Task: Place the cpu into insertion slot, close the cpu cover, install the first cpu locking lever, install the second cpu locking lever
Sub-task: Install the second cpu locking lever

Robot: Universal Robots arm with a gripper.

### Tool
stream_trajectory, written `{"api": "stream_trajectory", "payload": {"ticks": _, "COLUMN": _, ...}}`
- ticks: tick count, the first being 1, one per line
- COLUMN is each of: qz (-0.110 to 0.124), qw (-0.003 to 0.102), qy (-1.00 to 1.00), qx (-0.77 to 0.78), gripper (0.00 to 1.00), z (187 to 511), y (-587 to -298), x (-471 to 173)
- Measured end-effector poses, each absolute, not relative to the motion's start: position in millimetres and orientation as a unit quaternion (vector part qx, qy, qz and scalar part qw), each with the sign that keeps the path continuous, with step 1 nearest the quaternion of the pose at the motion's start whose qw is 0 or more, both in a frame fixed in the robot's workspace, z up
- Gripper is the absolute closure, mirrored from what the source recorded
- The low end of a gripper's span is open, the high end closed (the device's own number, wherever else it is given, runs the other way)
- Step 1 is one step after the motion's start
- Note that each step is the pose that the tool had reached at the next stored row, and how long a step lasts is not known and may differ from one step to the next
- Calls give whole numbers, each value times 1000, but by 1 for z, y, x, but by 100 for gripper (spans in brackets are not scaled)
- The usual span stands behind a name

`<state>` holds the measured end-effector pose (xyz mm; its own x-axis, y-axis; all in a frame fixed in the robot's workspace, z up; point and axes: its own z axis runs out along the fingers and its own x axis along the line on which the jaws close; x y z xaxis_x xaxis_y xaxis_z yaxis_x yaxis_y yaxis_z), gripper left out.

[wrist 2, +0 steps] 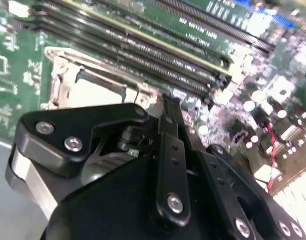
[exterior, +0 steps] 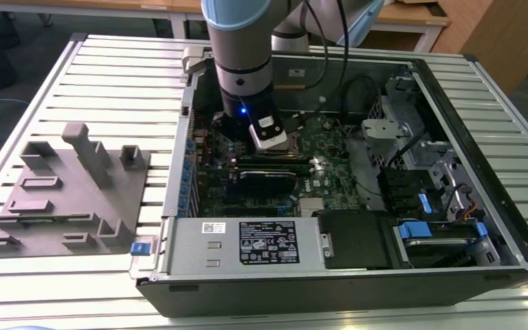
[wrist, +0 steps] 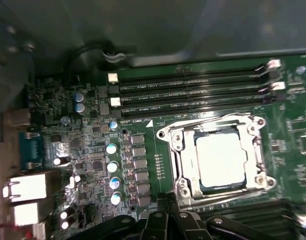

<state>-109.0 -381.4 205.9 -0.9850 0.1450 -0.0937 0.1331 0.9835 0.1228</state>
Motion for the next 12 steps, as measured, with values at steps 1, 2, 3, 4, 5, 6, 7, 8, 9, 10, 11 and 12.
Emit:
{"api": "stream_trajectory", "payload": {"ticks": 1, "qz": 58, "qw": 51, "qy": 995, "qx": 70, "gripper": 89, "z": 209, "y": -381, "x": -109}}
{"api": "stream_trajectory", "payload": {"ticks": 2, "qz": 58, "qw": 51, "qy": 995, "qx": 70, "gripper": 89, "z": 211, "y": -381, "x": -109}}
{"api": "stream_trajectory", "payload": {"ticks": 3, "qz": 58, "qw": 51, "qy": 995, "qx": 70, "gripper": 89, "z": 213, "y": -381, "x": -109}}
{"api": "stream_trajectory", "payload": {"ticks": 4, "qz": 58, "qw": 51, "qy": 994, "qx": 71, "gripper": 89, "z": 215, "y": -381, "x": -109}}
{"api": "stream_trajectory", "payload": {"ticks": 5, "qz": 58, "qw": 51, "qy": 994, "qx": 71, "gripper": 89, "z": 217, "y": -381, "x": -109}}
{"api": "stream_trajectory", "payload": {"ticks": 6, "qz": 58, "qw": 51, "qy": 994, "qx": 71, "gripper": 89, "z": 217, "y": -381, "x": -109}}
{"api": "stream_trajectory", "payload": {"ticks": 7, "qz": 58, "qw": 51, "qy": 994, "qx": 71, "gripper": 89, "z": 217, "y": -381, "x": -109}}
{"api": "stream_trajectory", "payload": {"ticks": 8, "qz": 57, "qw": 51, "qy": 994, "qx": 71, "gripper": 89, "z": 217, "y": -381, "x": -108}}
{"api": "stream_trajectory", "payload": {"ticks": 9, "qz": 57, "qw": 51, "qy": 994, "qx": 72, "gripper": 89, "z": 217, "y": -381, "x": -105}}
{"api": "stream_trajectory", "payload": {"ticks": 10, "qz": 57, "qw": 51, "qy": 994, "qx": 73, "gripper": 89, "z": 217, "y": -381, "x": -102}}
{"api": "stream_trajectory", "payload": {"ticks": 11, "qz": 57, "qw": 51, "qy": 994, "qx": 73, "gripper": 89, "z": 217, "y": -380, "x": -99}}
{"api": "stream_trajectory", "payload": {"ticks": 12, "qz": 57, "qw": 52, "qy": 994, "qx": 74, "gripper": 89, "z": 217, "y": -380, "x": -95}}
